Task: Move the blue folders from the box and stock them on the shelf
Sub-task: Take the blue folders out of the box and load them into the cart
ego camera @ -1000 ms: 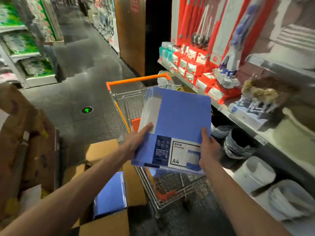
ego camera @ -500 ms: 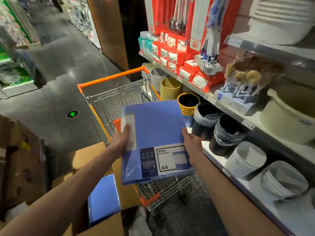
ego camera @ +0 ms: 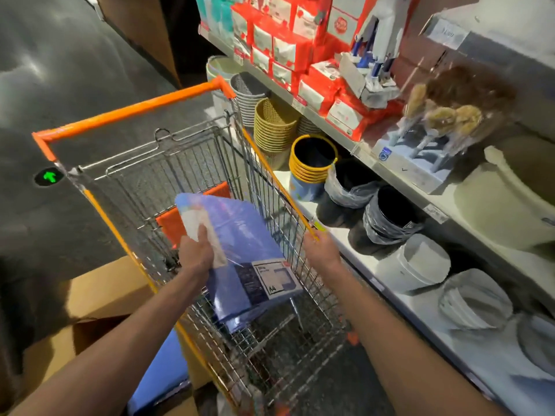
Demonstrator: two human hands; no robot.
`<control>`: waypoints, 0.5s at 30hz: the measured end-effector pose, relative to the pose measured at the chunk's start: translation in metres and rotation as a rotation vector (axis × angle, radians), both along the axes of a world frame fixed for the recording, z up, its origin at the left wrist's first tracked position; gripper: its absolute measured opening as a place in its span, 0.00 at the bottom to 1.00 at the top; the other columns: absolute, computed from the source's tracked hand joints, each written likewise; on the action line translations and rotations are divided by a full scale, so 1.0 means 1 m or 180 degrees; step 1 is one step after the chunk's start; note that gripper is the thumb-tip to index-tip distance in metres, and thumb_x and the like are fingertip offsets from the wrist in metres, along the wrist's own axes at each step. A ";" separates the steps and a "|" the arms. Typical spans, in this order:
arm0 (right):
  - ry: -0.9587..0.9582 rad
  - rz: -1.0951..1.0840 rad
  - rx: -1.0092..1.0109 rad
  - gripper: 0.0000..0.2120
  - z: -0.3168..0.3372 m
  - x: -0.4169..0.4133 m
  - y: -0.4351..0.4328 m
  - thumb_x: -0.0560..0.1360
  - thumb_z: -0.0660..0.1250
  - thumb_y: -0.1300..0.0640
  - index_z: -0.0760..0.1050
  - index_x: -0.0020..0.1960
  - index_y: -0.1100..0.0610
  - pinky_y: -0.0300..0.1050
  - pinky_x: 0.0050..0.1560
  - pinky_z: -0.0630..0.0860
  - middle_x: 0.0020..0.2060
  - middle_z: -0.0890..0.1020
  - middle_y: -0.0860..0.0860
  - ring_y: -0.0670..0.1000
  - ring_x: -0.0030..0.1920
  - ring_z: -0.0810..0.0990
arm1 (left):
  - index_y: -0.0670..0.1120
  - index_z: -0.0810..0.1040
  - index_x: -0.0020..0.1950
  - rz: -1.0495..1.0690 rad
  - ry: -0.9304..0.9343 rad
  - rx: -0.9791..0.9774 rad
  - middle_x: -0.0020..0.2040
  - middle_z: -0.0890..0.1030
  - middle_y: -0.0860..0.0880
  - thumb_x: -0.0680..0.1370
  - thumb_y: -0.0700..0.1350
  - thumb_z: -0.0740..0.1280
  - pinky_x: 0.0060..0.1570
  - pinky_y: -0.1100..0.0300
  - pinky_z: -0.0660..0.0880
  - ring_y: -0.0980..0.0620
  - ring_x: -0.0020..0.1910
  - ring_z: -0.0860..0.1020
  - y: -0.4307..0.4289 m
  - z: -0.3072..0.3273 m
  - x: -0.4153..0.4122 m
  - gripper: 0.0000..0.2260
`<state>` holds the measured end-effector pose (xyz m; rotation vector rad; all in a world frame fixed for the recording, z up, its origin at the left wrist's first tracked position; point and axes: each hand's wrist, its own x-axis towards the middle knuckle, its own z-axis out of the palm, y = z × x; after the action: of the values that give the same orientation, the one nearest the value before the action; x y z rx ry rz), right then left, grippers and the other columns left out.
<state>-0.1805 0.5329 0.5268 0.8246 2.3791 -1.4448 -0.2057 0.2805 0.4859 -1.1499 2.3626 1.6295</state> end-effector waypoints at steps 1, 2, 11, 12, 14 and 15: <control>-0.0095 0.0001 -0.0015 0.16 -0.020 -0.008 0.007 0.65 0.55 0.35 0.67 0.39 0.47 0.47 0.39 0.70 0.34 0.70 0.46 0.52 0.36 0.70 | 0.33 0.74 0.63 0.0016 -0.0051 0.0001 0.59 0.80 0.33 0.83 0.60 0.60 0.56 0.45 0.76 0.34 0.58 0.79 0.003 -0.007 -0.006 0.28; -0.0217 -0.0004 -0.0047 0.16 -0.042 -0.017 0.014 0.65 0.55 0.35 0.67 0.38 0.47 0.46 0.37 0.68 0.34 0.69 0.45 0.52 0.35 0.69 | 0.32 0.74 0.64 0.0007 -0.0063 -0.0014 0.60 0.79 0.33 0.83 0.58 0.60 0.57 0.47 0.75 0.34 0.60 0.78 0.006 -0.013 -0.013 0.28; -0.0580 -0.0220 -0.0021 0.25 -0.023 -0.037 0.013 0.77 0.58 0.41 0.70 0.67 0.56 0.52 0.47 0.69 0.51 0.79 0.54 0.54 0.46 0.74 | 0.31 0.64 0.72 -0.0417 -0.0506 0.0093 0.68 0.74 0.32 0.86 0.53 0.55 0.63 0.47 0.70 0.33 0.67 0.73 0.045 -0.063 -0.064 0.26; -0.0596 -0.0196 -0.0002 0.23 -0.025 -0.039 0.014 0.79 0.58 0.43 0.70 0.67 0.57 0.52 0.46 0.70 0.51 0.79 0.55 0.53 0.46 0.75 | 0.31 0.62 0.73 -0.0558 -0.0557 0.0048 0.68 0.74 0.32 0.86 0.55 0.53 0.62 0.47 0.70 0.33 0.67 0.73 0.048 -0.068 -0.069 0.28; -0.0632 -0.0164 0.0022 0.20 -0.027 -0.041 0.017 0.82 0.57 0.47 0.68 0.69 0.56 0.52 0.45 0.73 0.52 0.80 0.55 0.53 0.45 0.77 | 0.32 0.60 0.76 -0.0881 -0.0686 -0.0066 0.65 0.76 0.32 0.85 0.58 0.52 0.60 0.45 0.74 0.33 0.63 0.76 0.051 -0.078 -0.076 0.32; -0.0662 -0.0149 0.0043 0.19 -0.029 -0.041 0.020 0.83 0.57 0.48 0.67 0.70 0.56 0.51 0.46 0.74 0.53 0.80 0.55 0.52 0.45 0.77 | 0.32 0.60 0.75 -0.1018 -0.0747 -0.0116 0.61 0.78 0.33 0.85 0.59 0.52 0.58 0.44 0.76 0.33 0.58 0.78 0.052 -0.084 -0.079 0.32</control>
<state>-0.2219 0.5524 0.4978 0.9885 2.2306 -1.2916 -0.2845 0.3320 0.4022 -0.8570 2.2885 1.2795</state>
